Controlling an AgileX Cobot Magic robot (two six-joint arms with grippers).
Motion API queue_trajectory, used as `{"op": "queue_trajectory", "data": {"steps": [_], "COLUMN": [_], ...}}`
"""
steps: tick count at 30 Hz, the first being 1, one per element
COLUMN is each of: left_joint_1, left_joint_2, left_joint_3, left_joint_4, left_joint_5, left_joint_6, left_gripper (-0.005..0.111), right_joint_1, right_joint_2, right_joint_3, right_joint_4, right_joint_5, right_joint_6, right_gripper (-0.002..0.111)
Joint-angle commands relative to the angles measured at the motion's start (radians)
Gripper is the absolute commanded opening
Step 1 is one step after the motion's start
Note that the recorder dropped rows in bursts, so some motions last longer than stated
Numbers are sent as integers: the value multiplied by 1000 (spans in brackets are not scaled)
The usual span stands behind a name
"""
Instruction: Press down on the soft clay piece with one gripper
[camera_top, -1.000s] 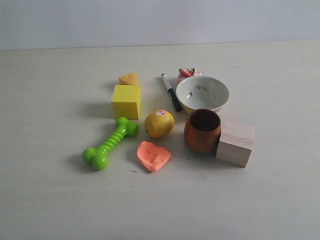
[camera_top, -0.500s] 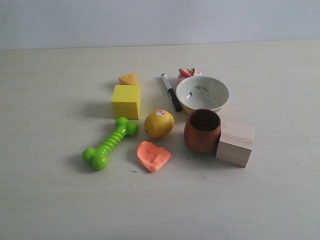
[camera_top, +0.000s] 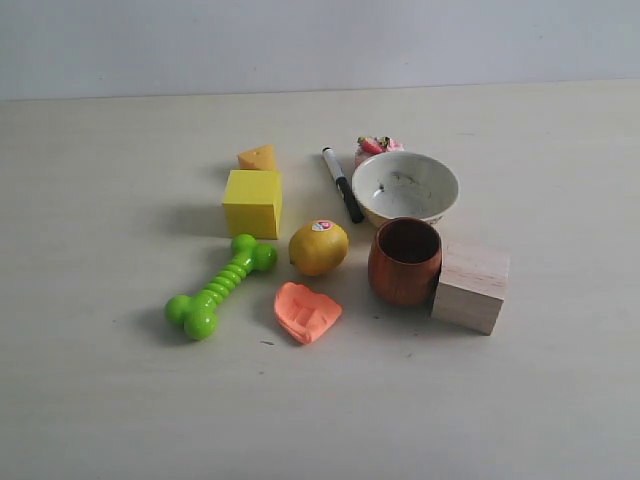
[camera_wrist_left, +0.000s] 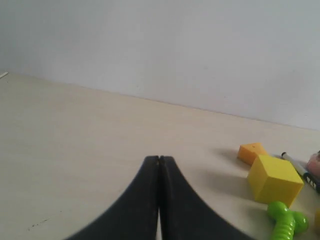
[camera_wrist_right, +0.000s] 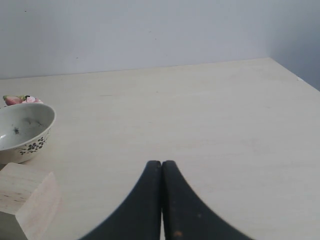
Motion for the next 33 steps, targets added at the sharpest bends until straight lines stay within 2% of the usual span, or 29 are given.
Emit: {"op": "queue_trajectory", "data": {"steps": [1, 10, 33], "left_joint_1": [2, 2, 2], "left_joint_2": [-24, -24, -24], "left_joint_3": [48, 48, 48], "left_joint_4": [-32, -32, -27], "left_joint_5": [18, 121, 121], "left_joint_6": [58, 51, 81], "left_gripper": [0, 0, 0], "right_joint_1": [1, 1, 1], "right_joint_2": [-7, -7, -7], "right_joint_3": [4, 4, 4], "right_joint_4": [-4, -4, -4], "right_joint_5": [-7, -7, -7], "right_joint_6": [-2, -2, -2], "right_gripper": [0, 0, 0]}}
